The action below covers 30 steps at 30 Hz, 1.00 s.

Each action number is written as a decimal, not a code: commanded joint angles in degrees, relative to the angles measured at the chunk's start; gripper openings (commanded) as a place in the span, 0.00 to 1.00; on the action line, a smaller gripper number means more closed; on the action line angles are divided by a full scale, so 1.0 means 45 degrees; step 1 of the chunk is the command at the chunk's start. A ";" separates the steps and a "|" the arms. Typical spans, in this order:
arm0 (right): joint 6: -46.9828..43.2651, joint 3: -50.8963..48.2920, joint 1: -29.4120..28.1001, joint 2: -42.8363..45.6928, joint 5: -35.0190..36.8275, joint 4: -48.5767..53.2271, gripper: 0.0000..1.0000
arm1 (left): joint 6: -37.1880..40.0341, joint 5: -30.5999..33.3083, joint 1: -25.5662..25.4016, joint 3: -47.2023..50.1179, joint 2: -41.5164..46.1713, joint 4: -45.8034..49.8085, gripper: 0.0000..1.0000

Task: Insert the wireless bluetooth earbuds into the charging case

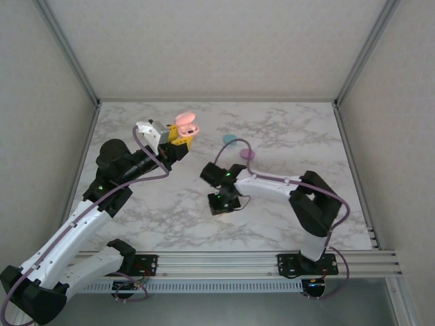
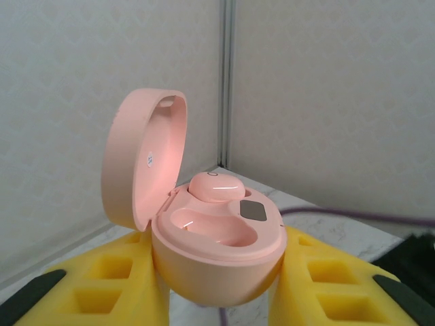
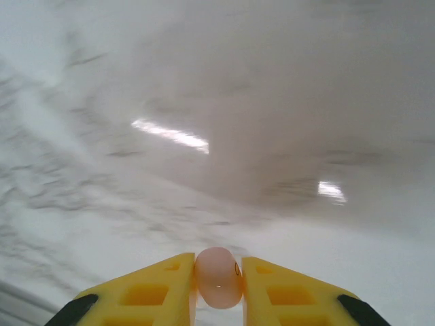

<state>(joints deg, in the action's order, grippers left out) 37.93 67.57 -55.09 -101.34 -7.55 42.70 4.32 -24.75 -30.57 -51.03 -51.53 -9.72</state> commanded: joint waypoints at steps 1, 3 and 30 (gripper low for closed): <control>0.0132 -0.1088 0.1128 0.0802 0.1270 0.0924 0.24 | 0.0149 -0.0017 -0.0102 -0.0380 0.0006 -0.0033 0.22; -0.0010 -0.1531 0.1763 0.1113 0.1504 0.1135 0.24 | 0.0182 0.0005 -0.0102 -0.0390 0.0006 -0.0009 0.22; -0.0771 -0.1325 0.2672 0.0193 0.0618 0.0165 0.30 | 0.0205 -0.0085 -0.0102 -0.0514 -0.0240 0.0108 0.22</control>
<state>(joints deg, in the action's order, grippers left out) 35.09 60.31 -42.94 -100.36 -3.62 43.64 4.56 -24.75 -30.57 -51.20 -52.62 -8.82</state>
